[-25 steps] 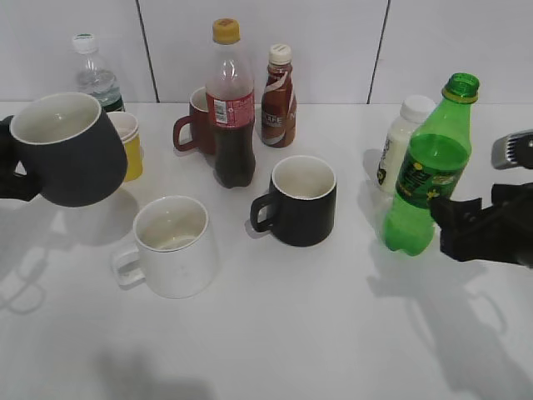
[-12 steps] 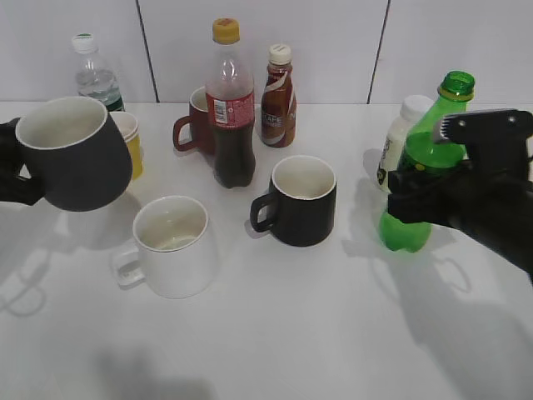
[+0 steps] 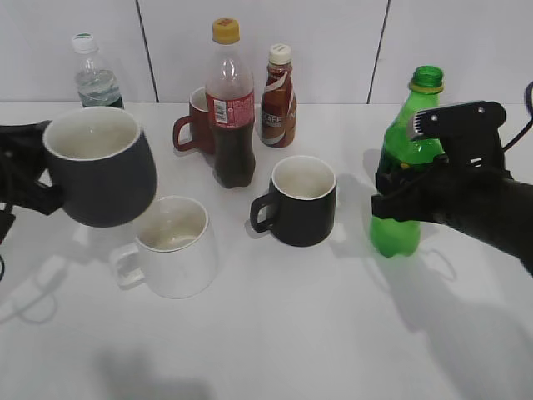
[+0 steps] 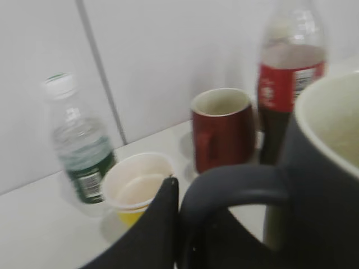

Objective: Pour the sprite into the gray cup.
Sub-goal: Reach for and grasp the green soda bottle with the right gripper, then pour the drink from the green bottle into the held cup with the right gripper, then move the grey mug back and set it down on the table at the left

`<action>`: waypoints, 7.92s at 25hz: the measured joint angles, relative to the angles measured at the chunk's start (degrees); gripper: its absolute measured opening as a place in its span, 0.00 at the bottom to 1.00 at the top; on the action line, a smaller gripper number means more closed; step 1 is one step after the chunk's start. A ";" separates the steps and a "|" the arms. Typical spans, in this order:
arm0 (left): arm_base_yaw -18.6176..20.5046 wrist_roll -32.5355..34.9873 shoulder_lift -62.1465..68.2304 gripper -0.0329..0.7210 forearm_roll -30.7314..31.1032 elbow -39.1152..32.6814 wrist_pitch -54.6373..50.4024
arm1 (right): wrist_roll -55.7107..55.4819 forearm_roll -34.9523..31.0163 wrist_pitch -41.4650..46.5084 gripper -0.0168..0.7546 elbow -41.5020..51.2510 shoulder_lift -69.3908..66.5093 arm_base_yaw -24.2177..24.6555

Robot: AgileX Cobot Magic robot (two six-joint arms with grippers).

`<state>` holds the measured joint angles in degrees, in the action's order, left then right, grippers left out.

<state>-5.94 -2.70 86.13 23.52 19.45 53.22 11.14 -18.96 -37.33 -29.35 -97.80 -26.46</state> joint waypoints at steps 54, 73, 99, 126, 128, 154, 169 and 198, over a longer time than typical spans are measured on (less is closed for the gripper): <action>-36.02 -2.13 -3.19 0.11 -7.70 23.82 -40.98 | 32.69 56.39 37.33 0.54 -21.52 14.71 -2.71; -36.08 -2.13 -3.19 0.11 -7.70 23.82 -41.84 | 42.21 57.70 36.40 0.54 -21.52 14.71 -2.71; -36.13 -2.13 -3.19 0.11 -7.70 23.82 -43.45 | 46.30 57.70 33.56 0.54 -21.52 14.71 -2.71; -36.13 -2.13 -3.19 0.11 -7.75 23.82 -42.85 | 46.23 43.27 33.56 0.54 -21.52 14.71 -2.71; -35.73 -2.13 -3.19 0.11 -7.75 23.82 -41.29 | 45.15 34.25 33.43 0.54 -21.52 14.71 -2.71; 5.64 0.82 15.38 0.11 -16.25 9.02 2.01 | -5.93 0.96 -6.48 0.54 10.56 14.19 1.68; 5.69 2.70 31.93 0.11 -16.29 9.02 12.08 | -8.02 1.70 -8.76 0.54 10.56 14.14 1.68; 5.82 2.70 24.07 0.41 -11.19 -3.87 15.12 | -8.37 1.76 -17.85 0.54 10.51 5.32 1.68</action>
<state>-0.12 0.00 110.20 12.32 15.58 68.33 2.77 -17.20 -55.18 -18.84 -92.48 -24.78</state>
